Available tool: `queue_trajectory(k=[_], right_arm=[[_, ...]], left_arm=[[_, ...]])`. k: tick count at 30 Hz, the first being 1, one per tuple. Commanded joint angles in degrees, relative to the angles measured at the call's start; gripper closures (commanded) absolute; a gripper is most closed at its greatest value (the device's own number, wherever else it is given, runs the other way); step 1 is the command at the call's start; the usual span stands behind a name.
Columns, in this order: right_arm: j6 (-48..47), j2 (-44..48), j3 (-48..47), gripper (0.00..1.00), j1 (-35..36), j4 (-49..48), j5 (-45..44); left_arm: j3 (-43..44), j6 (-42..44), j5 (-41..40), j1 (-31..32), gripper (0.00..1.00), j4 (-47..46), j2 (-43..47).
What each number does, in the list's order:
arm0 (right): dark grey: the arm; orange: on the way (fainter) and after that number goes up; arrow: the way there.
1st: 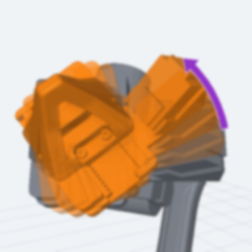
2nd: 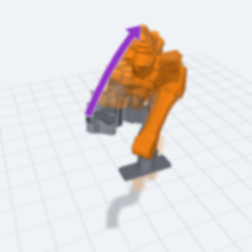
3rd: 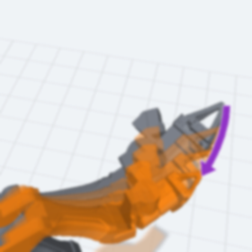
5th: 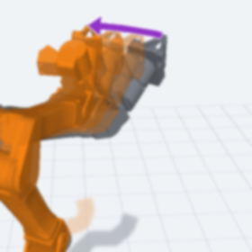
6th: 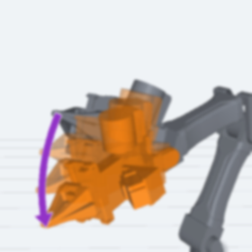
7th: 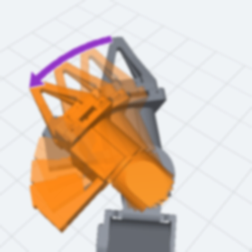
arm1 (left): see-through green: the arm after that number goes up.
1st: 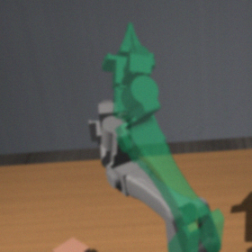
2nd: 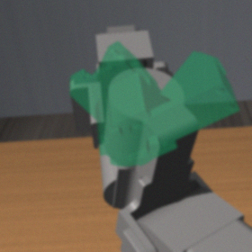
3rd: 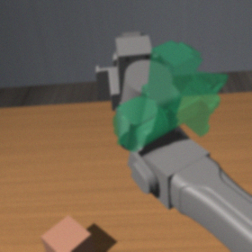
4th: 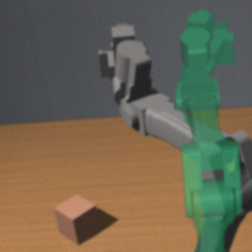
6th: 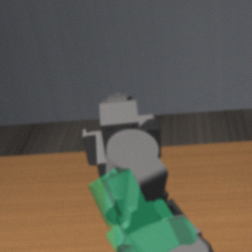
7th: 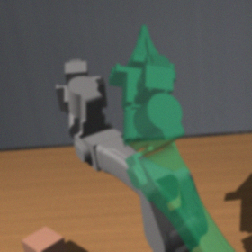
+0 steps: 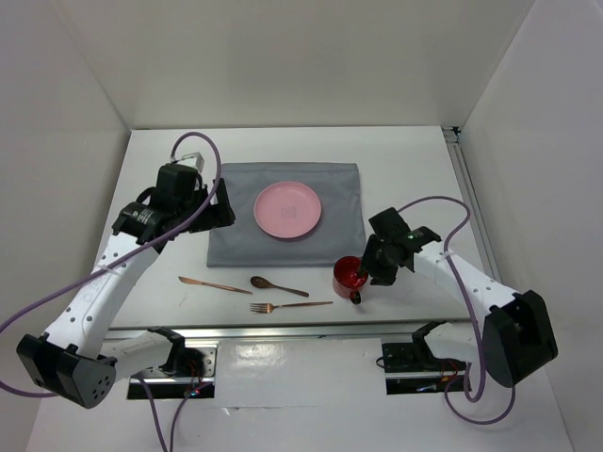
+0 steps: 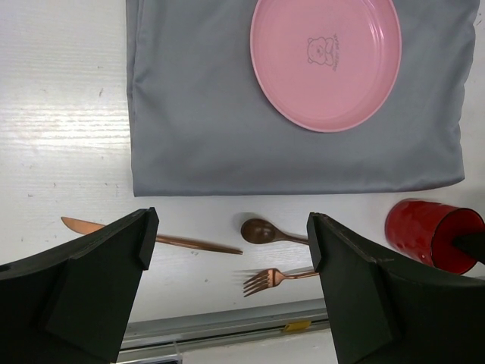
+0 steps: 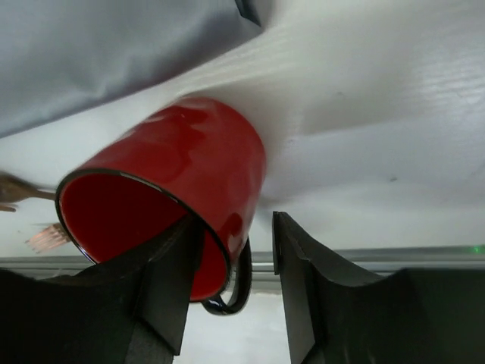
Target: Set the dinner table for one person
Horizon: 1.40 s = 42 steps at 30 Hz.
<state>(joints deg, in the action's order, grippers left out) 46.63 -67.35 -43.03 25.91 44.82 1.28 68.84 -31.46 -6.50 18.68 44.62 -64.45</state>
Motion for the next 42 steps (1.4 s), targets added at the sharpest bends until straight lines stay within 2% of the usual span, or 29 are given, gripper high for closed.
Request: queue_trajectory(k=[1,2,3,5,6,8,11,15,17,20,21,25,27,31,36,39,42], right_arm=[[-0.66,-1.46,0.22,0.49,0.54,-5.53,-0.57],[-0.66,-1.47,0.22,0.54,0.54,-6.31,-0.58],[-0.66,-1.99,0.22,0.67,0.54,-6.32,-1.53],[-0.66,-1.99,-2.05,0.84,0.54,-4.49,-4.08],[-0.66,-1.99,-2.85,0.97,0.54,-2.47,-6.01],[-0.66,-1.3,-7.22,1.0,0.54,1.04,-8.9],[-1.28,-0.68,-13.38,1.0,0.54,7.29,-12.6],[-6.01,-3.91,-26.98,1.0,-1.9,8.97,-13.41],[-9.0,-10.06,-30.78,1.0,-3.4,6.17,-13.41],[-12.88,-20.95,-40.01,1.0,-6.83,1.95,-7.71],[-12.88,-23.94,-46.12,1.0,-7.54,1.94,-6.91],[-14.02,-39.65,-58.91,1.0,-9.47,1.94,-8.22],[-14.02,-43.72,-64.52,1.0,-10.0,1.94,-8.22],[-14.64,-51.46,-68.16,1.0,-10.62,0.71,-9.71],[-14.64,-55.6,-69.74,1.0,-11.15,-3.42,-10.6],[-14.64,-58.85,-72.46,1.0,-11.76,-3.42,-10.6],[-14.64,-60.52,-73.69,1.0,-12.28,-3.42,-9.81]], left_arm=[[1.74,1.14,0.53,0.31,0.01,-1.91,0.11],[1.74,1.14,0.53,0.31,0.01,-1.91,0.11],[1.74,1.66,0.53,0.31,0.01,-1.91,0.11],[1.74,2.36,0.53,0.31,0.01,-1.91,0.11],[1.74,2.37,0.53,0.31,0.01,-1.91,-0.41],[2.44,2.9,0.0,0.31,0.01,-1.91,-0.42],[3.06,2.9,0.0,0.31,0.01,-1.29,-0.42],[2.45,2.9,-0.62,0.31,0.01,-0.15,-0.95],[1.92,2.9,0.09,0.31,0.01,-0.15,-1.65],[0.78,3.43,0.61,0.31,0.01,0.47,-2.79],[0.16,3.43,-0.08,0.31,0.01,1.34,-2.79],[-2.56,-0.78,-3.07,0.31,0.01,3.8,-0.95],[-3.44,-3.86,-4.12,0.31,0.01,6.26,-0.42],[-7.74,-9.4,-5.45,0.31,0.01,8.29,2.04],[-14.78,-14.49,-4.48,1.0,0.01,7.67,5.73],[-14.26,-16.44,-5.89,2.59,0.01,9.34,6.44],[-15.39,-18.98,-3.79,2.59,0.01,9.34,7.14]])
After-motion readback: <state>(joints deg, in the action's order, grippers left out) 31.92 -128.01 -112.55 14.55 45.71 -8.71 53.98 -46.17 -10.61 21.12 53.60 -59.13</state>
